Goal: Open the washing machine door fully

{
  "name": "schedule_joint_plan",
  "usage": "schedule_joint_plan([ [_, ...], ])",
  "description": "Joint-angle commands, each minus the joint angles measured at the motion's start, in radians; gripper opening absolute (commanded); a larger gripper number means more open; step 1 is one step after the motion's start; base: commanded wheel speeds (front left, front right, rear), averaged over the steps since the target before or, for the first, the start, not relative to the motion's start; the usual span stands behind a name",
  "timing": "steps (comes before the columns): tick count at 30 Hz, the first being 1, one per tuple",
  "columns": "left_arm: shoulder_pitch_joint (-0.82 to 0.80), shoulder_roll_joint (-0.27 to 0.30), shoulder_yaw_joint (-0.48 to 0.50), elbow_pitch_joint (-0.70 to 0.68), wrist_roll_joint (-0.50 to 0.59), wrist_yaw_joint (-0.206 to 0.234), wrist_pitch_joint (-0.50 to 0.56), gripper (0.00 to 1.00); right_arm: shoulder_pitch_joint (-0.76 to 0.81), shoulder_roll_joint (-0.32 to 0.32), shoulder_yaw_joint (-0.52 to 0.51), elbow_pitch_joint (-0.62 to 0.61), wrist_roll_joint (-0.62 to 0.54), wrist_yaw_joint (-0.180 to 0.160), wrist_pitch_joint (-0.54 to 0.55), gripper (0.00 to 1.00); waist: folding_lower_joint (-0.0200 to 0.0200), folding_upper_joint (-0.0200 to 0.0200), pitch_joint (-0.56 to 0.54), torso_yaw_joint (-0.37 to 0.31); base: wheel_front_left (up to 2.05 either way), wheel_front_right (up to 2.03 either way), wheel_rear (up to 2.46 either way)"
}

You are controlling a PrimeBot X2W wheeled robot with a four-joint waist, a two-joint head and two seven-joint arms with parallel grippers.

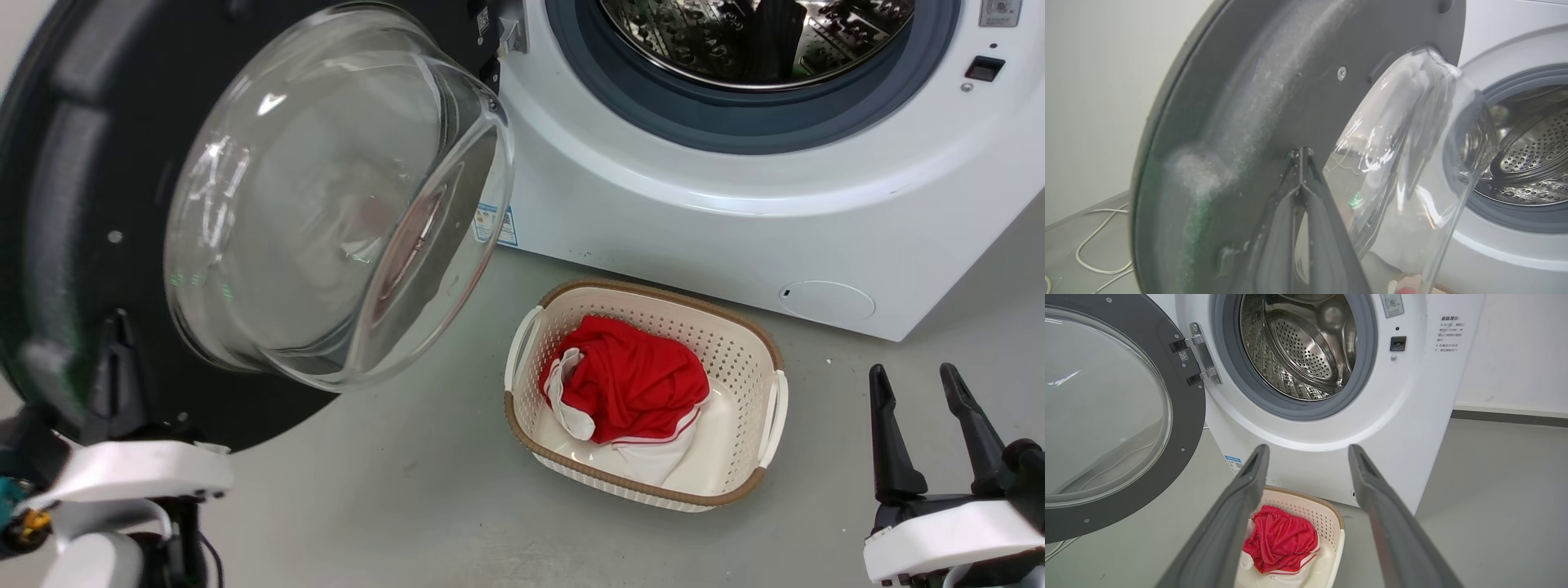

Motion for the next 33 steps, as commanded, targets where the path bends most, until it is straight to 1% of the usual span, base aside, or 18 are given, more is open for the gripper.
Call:
schedule_joint_plan([
  [1, -0.029, 0.008, 0.050, 0.038, -0.007, -0.024, -0.007, 0.00, -0.010, 0.001, -0.001, -0.001, -0.003, -0.001, 0.003, 1.00, 0.0000, 0.0000, 0.003, -0.003, 0.00, 0.00, 0.00],
  [6, -0.085, 0.030, 0.132, 0.149, -0.013, -0.103, -0.006, 0.00, -0.018, 0.001, -0.001, 0.005, -0.002, -0.001, 0.001, 1.00, 0.0000, 0.0000, 0.010, -0.008, 0.00, 0.00, 0.00],
  [9, -0.125, 0.047, 0.154, 0.225, -0.013, -0.148, -0.006, 0.00, -0.025, 0.001, -0.001, 0.007, -0.002, -0.001, -0.002, 1.00, 0.0000, 0.0000, 0.014, -0.011, 0.00, 0.00, 0.00],
  [12, -0.166, 0.058, 0.167, 0.289, -0.001, -0.182, -0.005, 0.00, -0.024, 0.001, 0.002, 0.010, -0.005, -0.001, -0.003, 1.00, 0.0000, 0.0000, 0.015, -0.016, 0.00, 0.00, 0.00],
  [16, -0.210, 0.069, 0.191, 0.370, 0.012, -0.211, -0.005, 0.00, -0.031, 0.001, 0.005, 0.010, -0.007, -0.001, -0.007, 1.00, 0.0000, 0.0000, 0.014, -0.022, 0.00, 0.00, 0.00],
  [21, -0.235, 0.075, 0.227, 0.427, 0.041, -0.238, -0.005, 0.00, -0.029, 0.001, 0.009, 0.013, -0.004, -0.001, -0.010, 1.00, 0.0000, 0.0000, 0.003, -0.033, 0.00, 0.00, 0.00],
  [24, -0.197, 0.053, 0.244, 0.409, 0.072, -0.243, -0.005, 0.00, -0.026, 0.001, 0.015, 0.016, 0.004, -0.001, -0.020, 1.00, 0.0000, 0.0000, -0.012, -0.049, 0.00, 0.00, 0.00],
  [27, -0.143, 0.015, 0.269, 0.352, 0.104, -0.236, -0.005, 0.00, -0.016, 0.002, 0.015, 0.018, 0.013, -0.001, -0.028, 1.00, 0.0000, 0.0000, -0.025, -0.059, 0.00, 0.00, 0.00],
  [28, -0.143, 0.015, 0.269, 0.352, 0.104, -0.236, -0.005, 0.00, -0.016, 0.002, 0.015, 0.018, 0.013, -0.001, -0.028, 1.00, 0.0000, 0.0000, -0.025, -0.059, 0.00, 0.00, 0.00],
  [29, -0.122, 0.000, 0.274, 0.325, 0.118, -0.231, -0.005, 0.00, -0.014, 0.002, 0.017, 0.019, 0.014, -0.001, -0.029, 1.00, 0.0000, 0.0000, -0.029, -0.063, 0.00, 0.00, 0.00],
  [32, -0.048, -0.048, 0.274, 0.241, 0.165, -0.225, -0.005, 0.00, -0.005, 0.001, 0.021, 0.026, 0.021, -0.001, -0.034, 1.00, 0.0000, 0.0000, -0.045, -0.075, 0.00, 0.00, 0.00],
  [33, 0.065, -0.108, 0.204, 0.129, 0.250, -0.222, -0.005, 0.00, 0.007, 0.001, 0.030, 0.037, 0.024, -0.001, -0.039, 1.00, 0.0000, 0.0000, -0.079, -0.101, 0.00, 0.00, 0.00],
])
